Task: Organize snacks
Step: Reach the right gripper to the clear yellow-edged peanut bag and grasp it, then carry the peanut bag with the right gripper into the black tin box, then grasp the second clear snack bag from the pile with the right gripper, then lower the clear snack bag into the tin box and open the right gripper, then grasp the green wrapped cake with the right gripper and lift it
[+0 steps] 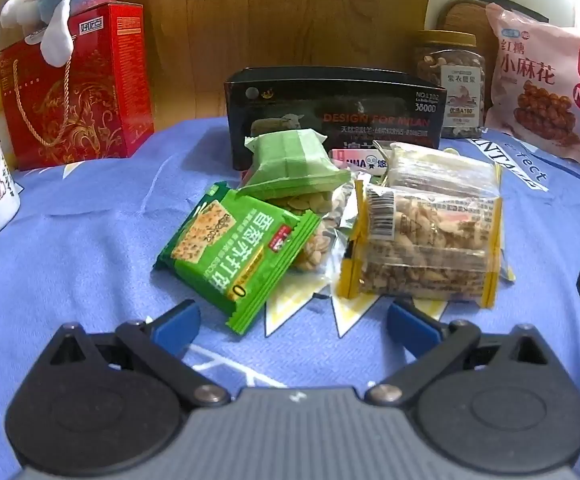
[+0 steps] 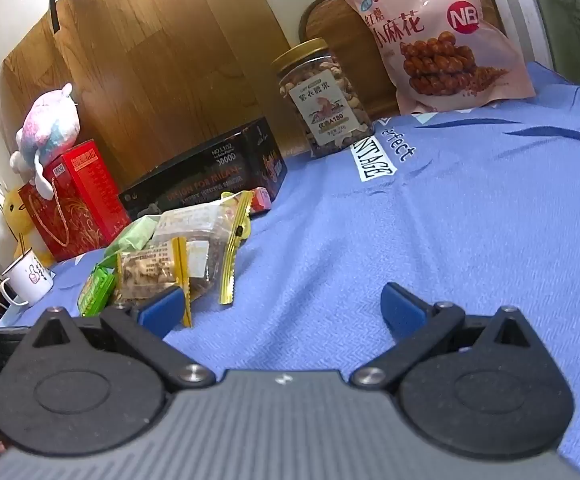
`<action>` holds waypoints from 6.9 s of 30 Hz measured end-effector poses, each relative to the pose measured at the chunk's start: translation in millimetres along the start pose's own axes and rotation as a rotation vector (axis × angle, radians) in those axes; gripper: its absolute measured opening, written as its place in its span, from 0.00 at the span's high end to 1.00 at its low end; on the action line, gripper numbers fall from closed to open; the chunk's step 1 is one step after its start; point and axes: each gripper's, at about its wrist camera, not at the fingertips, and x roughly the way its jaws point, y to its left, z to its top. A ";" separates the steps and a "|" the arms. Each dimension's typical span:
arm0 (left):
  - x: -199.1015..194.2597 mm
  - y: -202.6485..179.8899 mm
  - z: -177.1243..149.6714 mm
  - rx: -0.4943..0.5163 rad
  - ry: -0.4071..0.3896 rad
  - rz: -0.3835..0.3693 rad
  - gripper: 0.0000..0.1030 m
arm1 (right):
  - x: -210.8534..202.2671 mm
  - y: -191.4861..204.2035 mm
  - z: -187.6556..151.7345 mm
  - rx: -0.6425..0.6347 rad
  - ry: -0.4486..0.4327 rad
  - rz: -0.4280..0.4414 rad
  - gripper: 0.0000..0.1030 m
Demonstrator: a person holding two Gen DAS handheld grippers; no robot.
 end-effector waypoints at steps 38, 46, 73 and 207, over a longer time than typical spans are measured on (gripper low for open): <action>16.9 24.9 32.7 -0.016 0.011 -0.566 0.42 | 42.5 70.4 -1.5 -0.351 0.144 0.126 0.65; 2.2 22.0 12.2 -0.042 0.022 -0.554 0.68 | 32.4 65.8 -6.1 -0.305 0.142 0.170 0.78; 58.7 56.3 172.6 -0.134 -0.132 -0.399 0.56 | 133.9 63.0 137.6 -0.194 0.022 0.092 0.64; 3.1 -34.5 18.0 -0.186 0.116 -0.597 0.59 | -9.8 5.5 7.3 -0.063 0.170 0.165 0.62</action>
